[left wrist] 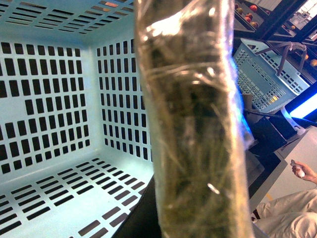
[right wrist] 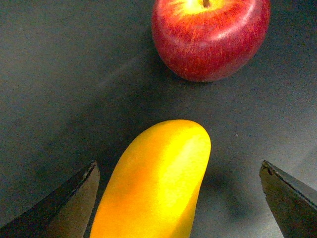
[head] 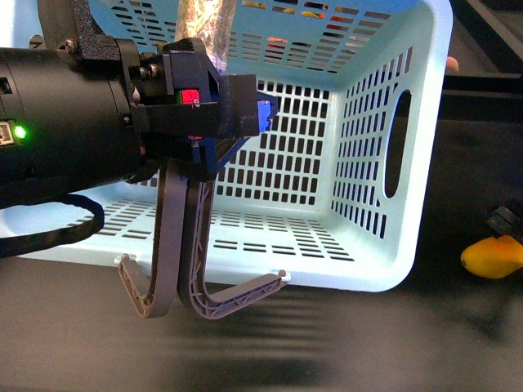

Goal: Pick mango with right arm and hold basket with left

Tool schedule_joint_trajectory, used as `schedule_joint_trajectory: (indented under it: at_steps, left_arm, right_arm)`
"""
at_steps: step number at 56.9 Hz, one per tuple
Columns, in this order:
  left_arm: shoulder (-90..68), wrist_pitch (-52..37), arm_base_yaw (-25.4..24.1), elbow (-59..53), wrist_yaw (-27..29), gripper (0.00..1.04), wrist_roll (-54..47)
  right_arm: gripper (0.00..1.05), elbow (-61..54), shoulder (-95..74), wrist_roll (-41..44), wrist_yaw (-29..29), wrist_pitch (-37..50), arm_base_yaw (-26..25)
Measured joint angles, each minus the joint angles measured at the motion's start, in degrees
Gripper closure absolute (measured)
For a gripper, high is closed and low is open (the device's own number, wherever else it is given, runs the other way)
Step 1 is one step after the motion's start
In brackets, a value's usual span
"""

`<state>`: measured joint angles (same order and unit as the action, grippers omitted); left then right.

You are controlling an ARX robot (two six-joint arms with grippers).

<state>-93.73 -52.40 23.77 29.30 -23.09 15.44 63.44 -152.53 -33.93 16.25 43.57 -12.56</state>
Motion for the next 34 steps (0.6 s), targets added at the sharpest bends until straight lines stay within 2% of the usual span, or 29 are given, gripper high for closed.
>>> schedule_joint_trajectory:
  at_steps: [22, 34]
  left_arm:
    - [0.0, 0.0, -0.02, 0.0, 0.04, 0.97, 0.0]
    - [0.0, 0.0, -0.02, 0.0, 0.04, 0.97, 0.0]
  right_arm:
    - [0.08, 7.56, -4.42, 1.16, 0.11, -2.91, 0.92]
    - [0.08, 10.14, -6.47, 1.62, -2.69, -5.62, 0.92]
